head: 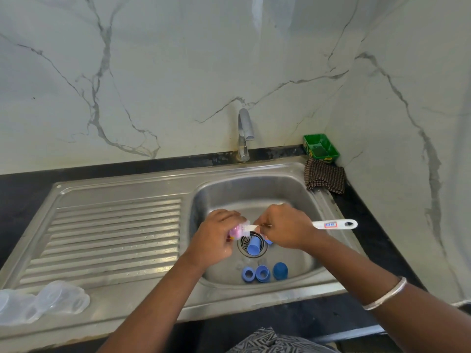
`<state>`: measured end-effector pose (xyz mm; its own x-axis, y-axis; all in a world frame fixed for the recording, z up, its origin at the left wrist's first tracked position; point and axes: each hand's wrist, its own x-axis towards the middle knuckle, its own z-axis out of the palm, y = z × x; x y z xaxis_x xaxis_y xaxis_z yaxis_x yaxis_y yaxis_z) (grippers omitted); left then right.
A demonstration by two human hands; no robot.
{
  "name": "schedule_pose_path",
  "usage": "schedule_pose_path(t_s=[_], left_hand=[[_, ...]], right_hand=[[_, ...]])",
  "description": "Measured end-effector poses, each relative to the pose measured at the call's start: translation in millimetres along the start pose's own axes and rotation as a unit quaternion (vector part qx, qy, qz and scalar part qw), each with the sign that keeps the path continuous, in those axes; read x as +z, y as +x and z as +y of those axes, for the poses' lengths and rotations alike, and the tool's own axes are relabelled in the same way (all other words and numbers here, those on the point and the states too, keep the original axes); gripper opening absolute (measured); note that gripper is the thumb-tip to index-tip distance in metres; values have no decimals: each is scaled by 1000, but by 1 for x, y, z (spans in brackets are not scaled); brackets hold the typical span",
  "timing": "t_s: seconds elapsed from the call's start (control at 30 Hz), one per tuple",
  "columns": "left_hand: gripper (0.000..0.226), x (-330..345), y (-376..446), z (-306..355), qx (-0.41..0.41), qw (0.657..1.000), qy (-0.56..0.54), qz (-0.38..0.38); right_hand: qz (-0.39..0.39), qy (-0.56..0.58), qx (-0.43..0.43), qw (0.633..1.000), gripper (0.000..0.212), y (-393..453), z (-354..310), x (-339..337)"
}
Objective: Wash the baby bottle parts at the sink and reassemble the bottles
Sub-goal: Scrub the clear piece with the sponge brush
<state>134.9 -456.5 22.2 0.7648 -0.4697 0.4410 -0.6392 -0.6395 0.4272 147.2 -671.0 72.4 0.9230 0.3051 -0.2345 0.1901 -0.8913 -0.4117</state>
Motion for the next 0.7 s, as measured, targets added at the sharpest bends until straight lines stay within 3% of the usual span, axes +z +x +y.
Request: schedule_pose_path(t_s=[0.1,0.2,0.3,0.4,0.6,0.7], left_hand=[[53,-10,4,-3,-133,982,-123,-41],[58,-23,9,-11,-255,916,-282,-129],[59,-34,10,-19,-255,866,-378,-206],[69,-39,10,-21,-279,791,-478,-260],[79,-39,5,-26,-344,670,-591,-290],[47,-36,0,-25,-359,676,-580,-279]], right_hand=[[68,-120,-67,988,27,-3,3,2],[80,-161,-161,970,30,-11,14,-4],[101,-105,-222,964,27,-19,25,-10],[158,-60,-280,945,23,-25,28,-11],[219,-81,-320,918,22,-23,32,-12],[235,-106,-338,905,22,-24,30,-11]])
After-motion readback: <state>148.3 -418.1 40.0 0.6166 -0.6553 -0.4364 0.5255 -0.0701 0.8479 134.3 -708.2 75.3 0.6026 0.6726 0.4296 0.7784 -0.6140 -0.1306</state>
